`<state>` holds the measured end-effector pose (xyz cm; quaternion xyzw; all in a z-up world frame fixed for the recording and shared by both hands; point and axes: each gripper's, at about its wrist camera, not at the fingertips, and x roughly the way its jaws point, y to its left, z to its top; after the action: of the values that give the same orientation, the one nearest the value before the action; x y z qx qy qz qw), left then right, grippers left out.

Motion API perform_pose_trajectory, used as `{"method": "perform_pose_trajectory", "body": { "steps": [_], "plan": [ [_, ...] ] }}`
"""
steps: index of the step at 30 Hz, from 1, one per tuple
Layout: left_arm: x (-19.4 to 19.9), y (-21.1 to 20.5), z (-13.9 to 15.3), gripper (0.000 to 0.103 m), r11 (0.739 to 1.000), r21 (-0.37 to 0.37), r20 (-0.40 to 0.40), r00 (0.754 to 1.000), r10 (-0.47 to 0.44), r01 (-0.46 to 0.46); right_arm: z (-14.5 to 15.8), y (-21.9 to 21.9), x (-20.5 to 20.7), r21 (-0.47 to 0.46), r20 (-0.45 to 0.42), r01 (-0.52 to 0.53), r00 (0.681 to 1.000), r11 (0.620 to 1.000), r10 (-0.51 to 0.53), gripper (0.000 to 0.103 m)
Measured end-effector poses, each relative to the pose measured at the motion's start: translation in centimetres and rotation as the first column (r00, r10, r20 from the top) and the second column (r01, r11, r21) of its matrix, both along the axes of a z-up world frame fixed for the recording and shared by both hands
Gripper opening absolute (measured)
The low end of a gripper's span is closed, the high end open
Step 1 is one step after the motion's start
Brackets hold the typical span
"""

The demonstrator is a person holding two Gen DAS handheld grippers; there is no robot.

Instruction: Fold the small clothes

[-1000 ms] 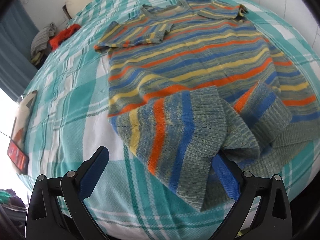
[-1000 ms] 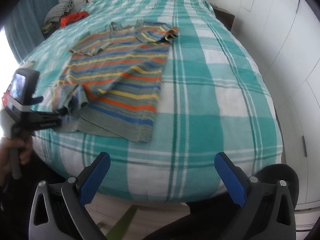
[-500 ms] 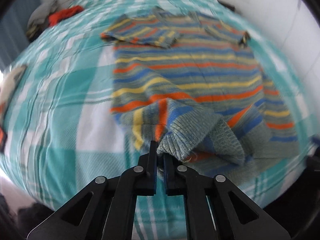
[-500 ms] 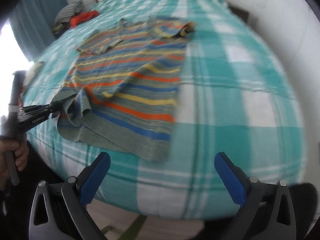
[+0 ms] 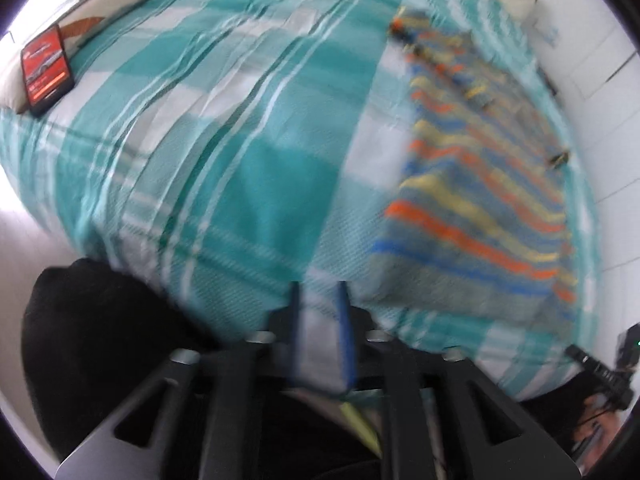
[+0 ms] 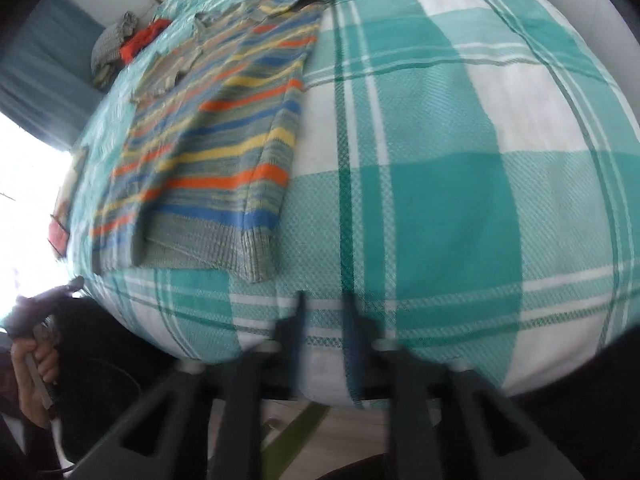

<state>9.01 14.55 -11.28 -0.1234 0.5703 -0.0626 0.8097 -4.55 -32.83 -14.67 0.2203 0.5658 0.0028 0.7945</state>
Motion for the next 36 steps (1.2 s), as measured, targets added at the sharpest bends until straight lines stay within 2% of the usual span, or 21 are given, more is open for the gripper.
{"method": "perform_pose_trajectory", "body": {
  "steps": [1, 2, 4, 6, 7, 8, 9, 10, 13, 15, 16, 17, 19, 21, 25, 30, 31, 32, 33, 35, 36],
  "plan": [
    [0.3, -0.4, 0.4, 0.066, 1.000, -0.017, 0.026, 1.000, -0.002, 0.003, 0.1, -0.4, 0.1, 0.034, 0.020, 0.014, 1.000, 0.999, -0.015, 0.066],
    [0.8, -0.9, 0.6, 0.079, 1.000, -0.022, 0.044, 0.999, -0.011, 0.012, 0.5, -0.9, 0.0, 0.086, 0.054, 0.031, 0.998, 0.996, -0.035, 0.072],
    [2.1, -2.8, -0.2, 0.081, 0.998, 0.006, 0.060, 0.996, -0.068, 0.068, 0.8, -1.1, 0.7, 0.172, 0.094, 0.036, 0.994, 0.984, -0.053, 0.072],
    [3.7, -4.7, -2.2, 0.067, 0.992, 0.038, 0.010, 0.993, -0.120, 0.119, 0.3, -0.4, 2.4, 0.220, 0.133, 0.009, 0.990, 0.975, -0.039, 0.072],
    [4.4, -5.6, -3.6, 0.035, 0.989, 0.040, -0.031, 0.989, -0.142, 0.143, 0.0, -0.1, 3.1, 0.223, 0.136, -0.004, 0.990, 0.975, -0.027, 0.070],
    [4.6, -6.2, -4.3, 0.005, 0.986, 0.054, -0.059, 0.986, -0.154, 0.157, -0.9, 0.7, 4.2, 0.233, 0.120, -0.026, 0.993, 0.972, -0.002, 0.048],
    [4.3, -6.4, -4.3, 0.005, 0.985, 0.052, -0.062, 0.985, -0.160, 0.163, -1.9, 1.5, 5.1, 0.249, 0.086, -0.053, 0.996, 0.967, 0.032, 0.022],
    [4.0, -6.1, -3.4, 0.005, 0.985, 0.041, -0.047, 0.985, -0.163, 0.165, -2.2, 2.1, 5.4, 0.226, 0.041, -0.063, 0.998, 0.972, 0.055, 0.005],
    [2.2, -4.0, -0.5, 0.004, 0.982, -0.005, 0.011, 0.982, -0.189, 0.189, 0.8, 1.0, 3.6, 0.166, 0.048, -0.064, 0.997, 0.984, 0.057, 0.005],
    [1.7, -3.4, 0.0, 0.004, 0.977, -0.020, 0.011, 0.977, -0.214, 0.214, 2.8, -0.3, 2.0, 0.180, 0.057, -0.040, 0.998, 0.983, 0.030, 0.005],
    [1.5, -3.7, -0.2, 0.004, 0.973, -0.003, 0.002, 0.973, -0.232, 0.232, 3.3, -1.0, 1.7, 0.183, 0.054, -0.026, 0.998, 0.983, 0.017, 0.005],
    [1.4, -4.7, -1.1, 0.004, 0.964, 0.053, -0.022, 0.965, -0.260, 0.261, 3.3, -1.2, 1.6, 0.181, 0.045, -0.016, 0.999, 0.983, 0.008, 0.005],
    [1.2, -6.5, -3.3, 0.004, 0.939, 0.154, -0.077, 0.951, -0.299, 0.308, 0.9, -1.2, 2.1, 0.153, -0.029, -0.014, 0.999, 0.988, 0.018, 0.004],
    [1.1, -6.9, -4.6, 0.004, 0.932, 0.190, -0.083, 0.951, -0.299, 0.310, -3.3, -0.4, 2.9, 0.138, -0.122, -0.007, 0.992, 0.990, 0.024, 0.004],
    [1.2, -5.8, -4.0, 0.005, 0.954, 0.148, -0.077, 0.965, -0.250, 0.259, -3.0, -1.2, 1.8, 0.196, -0.092, 0.047, 0.995, 0.979, -0.030, 0.004],
    [0.5, -5.6, -3.7, 0.006, 0.944, 0.174, -0.063, 0.960, -0.274, 0.281, -2.6, -2.7, -1.4, 0.158, -0.108, 0.044, 0.994, 0.986, -0.027, 0.003],
    [0.4, -6.0, -3.9, 0.006, 0.942, 0.180, -0.061, 0.959, -0.277, 0.284, -2.2, -2.8, -1.5, 0.150, -0.104, 0.043, 0.994, 0.988, -0.028, 0.004],
    [0.6, -6.1, -4.1, 0.006, 0.941, 0.185, -0.059, 0.959, -0.277, 0.283, -1.4, -2.7, -1.6, 0.134, -0.089, 0.040, 0.996, 0.990, -0.028, 0.015],
    [0.5, -6.3, -4.3, 0.006, 0.942, 0.186, -0.058, 0.960, -0.273, 0.279, -0.9, -2.8, -1.5, 0.116, -0.070, 0.037, 0.997, 0.993, -0.029, 0.019],
    [0.7, -7.2, -4.6, 0.006, 0.944, 0.184, -0.056, 0.962, -0.267, 0.272, 0.2, -2.6, -1.2, 0.099, -0.012, 0.019, 1.000, 0.995, -0.018, 0.046],
    [0.7, -7.2, -4.6, 0.006, 0.945, 0.185, -0.056, 0.963, -0.265, 0.271, 0.3, -2.2, -0.6, 0.100, 0.010, 0.009, 1.000, 0.995, -0.010, 0.050]
  ]
}}
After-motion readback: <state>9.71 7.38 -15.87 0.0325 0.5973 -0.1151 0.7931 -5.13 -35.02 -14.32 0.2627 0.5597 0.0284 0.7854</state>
